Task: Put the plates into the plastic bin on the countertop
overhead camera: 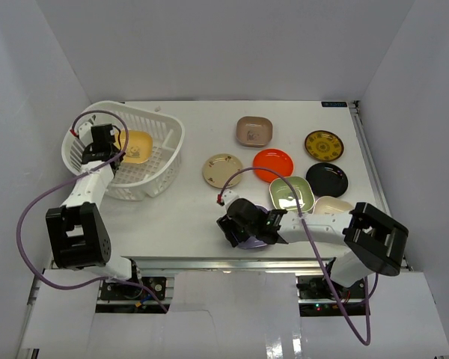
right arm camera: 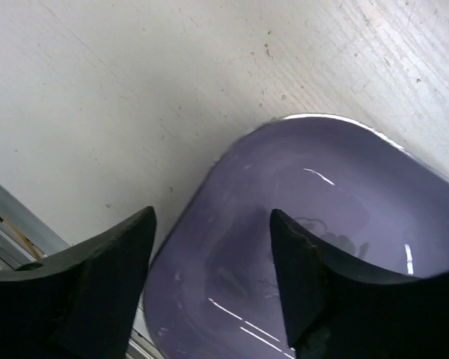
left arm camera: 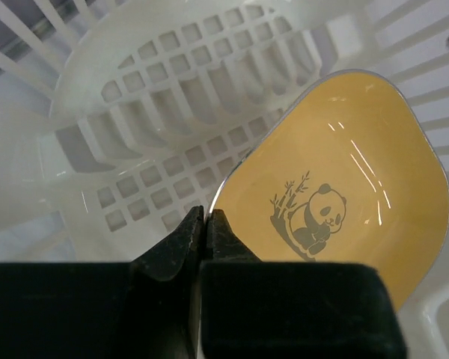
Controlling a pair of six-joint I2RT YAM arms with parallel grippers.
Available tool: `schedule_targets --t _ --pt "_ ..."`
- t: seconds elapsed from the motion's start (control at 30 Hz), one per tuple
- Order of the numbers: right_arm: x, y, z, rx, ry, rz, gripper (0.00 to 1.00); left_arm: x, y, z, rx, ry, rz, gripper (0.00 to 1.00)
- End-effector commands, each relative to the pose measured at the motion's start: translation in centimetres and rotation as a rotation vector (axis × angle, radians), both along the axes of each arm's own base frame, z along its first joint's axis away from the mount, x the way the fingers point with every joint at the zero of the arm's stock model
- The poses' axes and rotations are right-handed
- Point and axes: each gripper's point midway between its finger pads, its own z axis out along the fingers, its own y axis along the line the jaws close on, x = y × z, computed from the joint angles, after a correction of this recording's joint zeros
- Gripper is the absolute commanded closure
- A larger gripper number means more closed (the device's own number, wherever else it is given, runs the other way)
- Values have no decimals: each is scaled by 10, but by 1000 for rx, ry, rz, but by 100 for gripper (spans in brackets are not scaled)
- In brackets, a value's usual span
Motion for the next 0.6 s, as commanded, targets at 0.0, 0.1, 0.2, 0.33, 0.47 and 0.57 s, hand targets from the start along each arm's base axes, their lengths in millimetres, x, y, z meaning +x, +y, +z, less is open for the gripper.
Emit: schedule_targets --t 0.0,0.1,0.2,0.33,0.47,0.57 --pt "16 17 15 25 -66 -10 34 4 -8 4 -23 -24 -23 84" --pt "18 18 18 24 -76 -14 60 6 -17 23 -45 -85 -68 40" --pt "19 22 31 41 -98 -13 86 5 -32 55 -76 -181 -143 10" --pt "21 29 58 76 -135 -1 92 -5 -58 94 -126 -295 -260 2" --pt "38 62 137 195 -263 47 92 -26 -100 138 -173 -421 -445 2" --pt "52 100 206 299 -378 125 92 -54 -134 186 -177 -562 -606 2"
